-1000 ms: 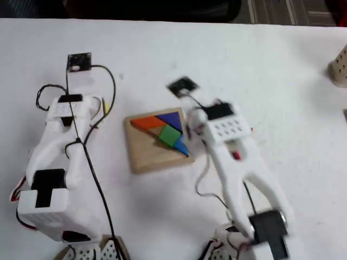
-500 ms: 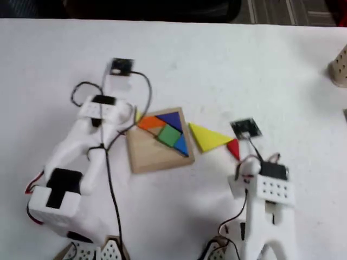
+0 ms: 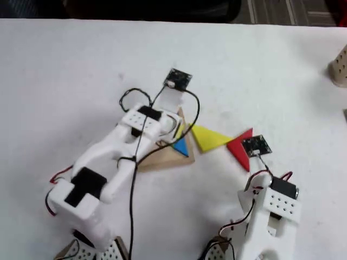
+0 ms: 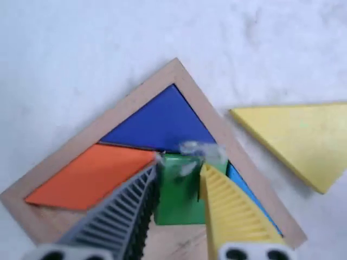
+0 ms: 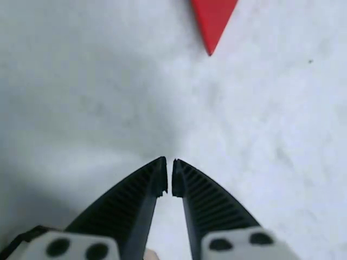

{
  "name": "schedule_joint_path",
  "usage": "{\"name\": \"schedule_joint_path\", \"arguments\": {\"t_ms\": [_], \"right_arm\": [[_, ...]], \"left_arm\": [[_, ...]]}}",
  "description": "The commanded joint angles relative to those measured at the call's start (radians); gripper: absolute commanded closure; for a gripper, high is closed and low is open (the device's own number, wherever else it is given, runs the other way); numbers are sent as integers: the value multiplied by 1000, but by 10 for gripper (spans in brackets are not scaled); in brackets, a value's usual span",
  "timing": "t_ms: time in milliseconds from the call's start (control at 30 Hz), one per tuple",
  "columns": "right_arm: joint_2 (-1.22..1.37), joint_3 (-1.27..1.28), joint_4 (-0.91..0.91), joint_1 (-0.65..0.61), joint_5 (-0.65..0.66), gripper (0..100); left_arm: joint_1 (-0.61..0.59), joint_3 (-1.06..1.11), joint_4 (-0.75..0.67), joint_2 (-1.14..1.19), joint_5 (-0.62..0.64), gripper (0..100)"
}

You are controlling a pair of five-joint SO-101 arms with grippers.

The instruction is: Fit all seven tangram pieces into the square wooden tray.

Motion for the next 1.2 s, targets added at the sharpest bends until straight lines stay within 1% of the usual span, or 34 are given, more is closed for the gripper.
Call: {"name": "schedule_joint_path", "arguments": {"t_ms": [0,133,333,500,600,667,867,967,1167], "right_arm": [[-18,-6,-16,12,14,974],[-18,-6,-18,10,14,974],[-22,12,-27,-47,14,974],[-21,15,-30,-48,14,974],[-18,17,-27,-48,55,974],[-18,17,-25,-48,60,974],[-25,28,-27,-48,66,974],[-25,28,-27,-48,68,974],[-25,28,-27,-50,68,974]], "left_arm": [[15,-78,9,25,11,858],[18,-80,8,25,6,858],[19,-83,38,22,5,858],[1,-91,43,10,11,858],[-19,-80,43,-47,11,858],[-28,-77,46,-73,11,858],[-28,-64,54,-88,11,858],[-51,-64,55,-88,11,858],[-143,-61,51,-79,8,858]]}}
